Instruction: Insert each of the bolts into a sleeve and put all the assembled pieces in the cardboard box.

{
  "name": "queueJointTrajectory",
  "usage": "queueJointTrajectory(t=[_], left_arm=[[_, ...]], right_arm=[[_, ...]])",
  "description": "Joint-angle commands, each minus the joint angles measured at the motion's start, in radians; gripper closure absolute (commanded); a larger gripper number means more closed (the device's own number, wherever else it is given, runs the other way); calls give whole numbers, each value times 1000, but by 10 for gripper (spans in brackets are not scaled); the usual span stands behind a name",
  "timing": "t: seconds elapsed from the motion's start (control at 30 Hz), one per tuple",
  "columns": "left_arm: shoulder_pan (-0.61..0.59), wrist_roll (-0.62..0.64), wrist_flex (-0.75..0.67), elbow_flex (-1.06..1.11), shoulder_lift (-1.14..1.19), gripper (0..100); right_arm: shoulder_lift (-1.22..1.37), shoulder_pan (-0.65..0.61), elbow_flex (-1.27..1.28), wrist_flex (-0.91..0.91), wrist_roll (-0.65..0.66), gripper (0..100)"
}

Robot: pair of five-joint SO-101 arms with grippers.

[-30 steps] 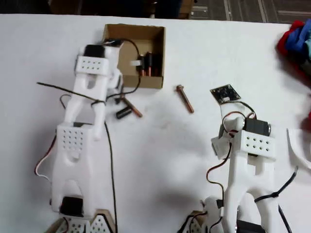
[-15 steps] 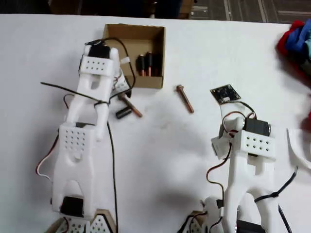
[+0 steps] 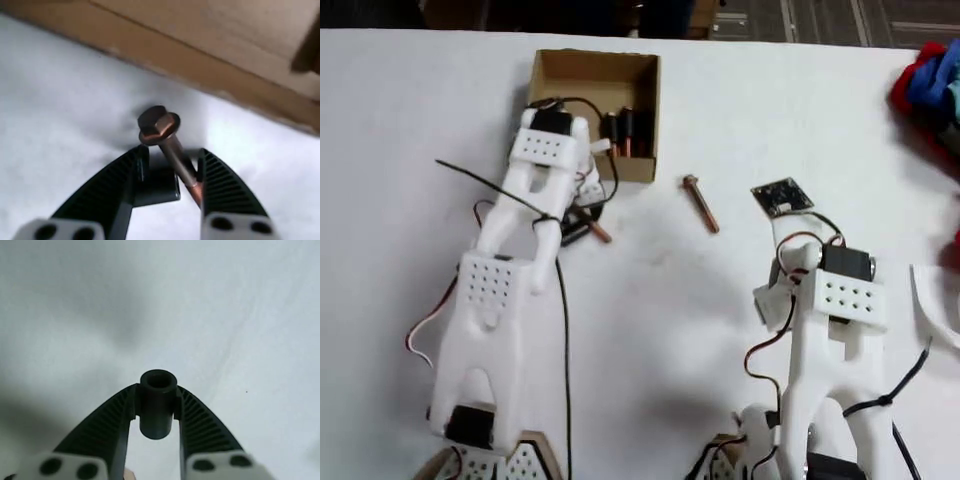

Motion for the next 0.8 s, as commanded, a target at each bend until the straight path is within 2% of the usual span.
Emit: queueJointTrajectory(t=[0.0, 0.33, 0.67, 0.77], left_arm=[[-25, 2, -64, -7, 8, 847], [-40, -2, -150, -5, 11, 846], [-51, -6, -152, -5, 11, 854], [-52, -6, -170, -7, 11, 938]], right_arm=[[-36, 10, 5, -8, 6, 975], [-36, 10, 9, -8, 6, 975], [-36, 10, 9, -8, 6, 975], [-36, 10, 9, -8, 6, 975]])
